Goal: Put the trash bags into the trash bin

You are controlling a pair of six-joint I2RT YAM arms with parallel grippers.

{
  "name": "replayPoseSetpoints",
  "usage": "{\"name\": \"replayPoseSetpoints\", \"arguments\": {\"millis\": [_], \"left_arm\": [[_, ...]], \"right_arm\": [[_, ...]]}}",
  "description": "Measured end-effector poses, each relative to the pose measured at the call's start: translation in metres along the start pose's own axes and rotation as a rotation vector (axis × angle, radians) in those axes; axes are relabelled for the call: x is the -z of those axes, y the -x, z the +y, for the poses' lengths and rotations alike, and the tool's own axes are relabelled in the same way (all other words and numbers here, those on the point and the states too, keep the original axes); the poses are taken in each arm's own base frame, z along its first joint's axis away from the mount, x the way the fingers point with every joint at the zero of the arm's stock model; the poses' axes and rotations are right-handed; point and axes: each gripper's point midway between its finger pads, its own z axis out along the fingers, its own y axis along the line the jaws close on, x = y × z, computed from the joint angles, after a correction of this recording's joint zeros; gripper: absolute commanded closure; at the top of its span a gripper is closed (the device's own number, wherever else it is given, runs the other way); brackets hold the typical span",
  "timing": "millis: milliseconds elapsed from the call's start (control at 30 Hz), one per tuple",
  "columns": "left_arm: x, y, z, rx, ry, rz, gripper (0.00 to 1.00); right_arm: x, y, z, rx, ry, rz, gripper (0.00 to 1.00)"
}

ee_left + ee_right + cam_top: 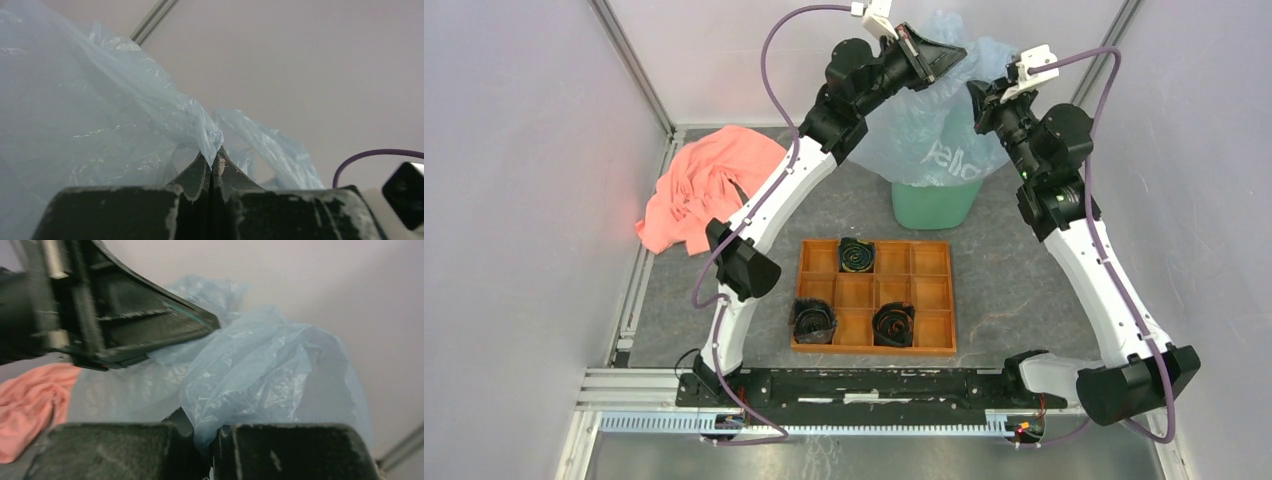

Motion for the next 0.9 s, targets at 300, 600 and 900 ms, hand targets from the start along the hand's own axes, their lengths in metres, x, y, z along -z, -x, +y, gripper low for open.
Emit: {"name": "replayPoseSetpoints", "arguments": {"millis": [300,600,900], "left_arm": [[0.011,-0.004,0.018,-0.037,0.056,0.07,0.98],[0.014,-0.004,0.003,-0.041,0.006,0.092,0.98],[0.016,-0.005,-0.012,-0.02,-0.061,0.11,0.98]], "right_arm": [[0.002,0.021,0.027,-0.127,0.186,-0.097,0.56],[-0.004,0.005,0.037,-0.127,0.24,-0.076,0.18],[-0.035,-0.031,0.033,-0.183,0.207,-0.021,0.62]]}}
